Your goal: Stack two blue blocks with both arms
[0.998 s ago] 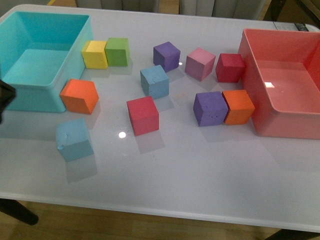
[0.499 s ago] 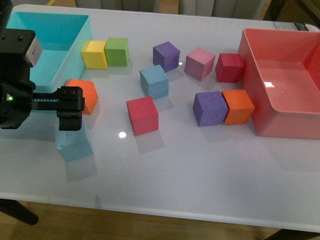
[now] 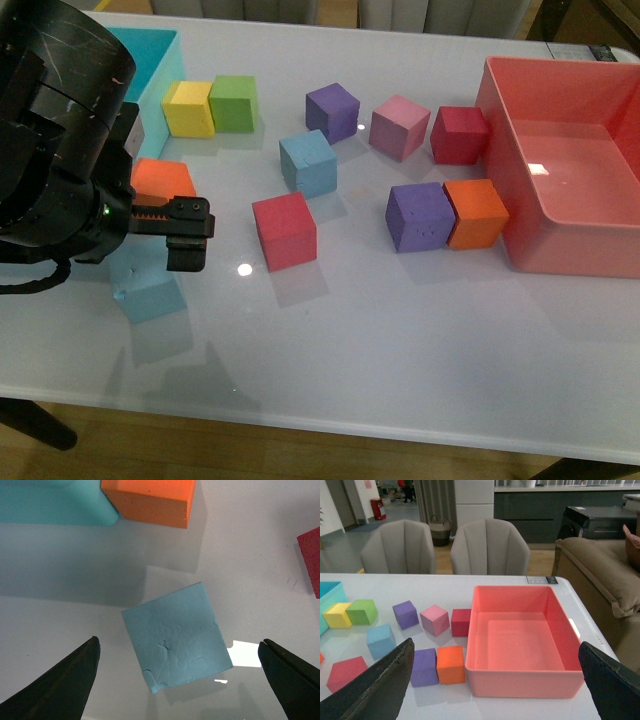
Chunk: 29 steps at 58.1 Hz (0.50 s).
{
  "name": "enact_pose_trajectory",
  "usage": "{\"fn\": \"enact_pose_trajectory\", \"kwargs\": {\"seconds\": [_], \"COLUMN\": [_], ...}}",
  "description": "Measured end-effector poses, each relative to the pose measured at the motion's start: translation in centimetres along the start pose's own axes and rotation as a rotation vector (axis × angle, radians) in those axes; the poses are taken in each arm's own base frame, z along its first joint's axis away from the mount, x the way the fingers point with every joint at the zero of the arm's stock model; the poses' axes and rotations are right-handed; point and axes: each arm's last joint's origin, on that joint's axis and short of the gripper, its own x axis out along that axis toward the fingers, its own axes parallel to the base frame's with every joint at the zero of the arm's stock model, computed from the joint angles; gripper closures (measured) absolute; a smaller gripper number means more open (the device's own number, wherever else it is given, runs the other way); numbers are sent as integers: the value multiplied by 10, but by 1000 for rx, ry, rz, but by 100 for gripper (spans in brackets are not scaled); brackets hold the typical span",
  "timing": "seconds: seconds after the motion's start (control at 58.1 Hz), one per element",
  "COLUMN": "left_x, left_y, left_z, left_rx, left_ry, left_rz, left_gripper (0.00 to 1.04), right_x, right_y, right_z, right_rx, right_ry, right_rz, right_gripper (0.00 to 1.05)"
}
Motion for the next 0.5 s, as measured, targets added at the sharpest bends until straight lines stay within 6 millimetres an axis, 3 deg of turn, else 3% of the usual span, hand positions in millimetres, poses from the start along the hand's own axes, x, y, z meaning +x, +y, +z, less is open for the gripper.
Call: {"fn": "enact_pose_trajectory", "kwargs": {"seconds": [0.499], "left_x": [22], "left_y": [-2], "left_z": [-13], "left_rx": [2], "left_ry": [57], "left_rz": [14], "left_gripper": [9], "right_x": [0], "right_y": [0], "right_z": [0], "right_rx": [0], "right_ry": [0], "right_rz": [0], "right_gripper": [9]}}
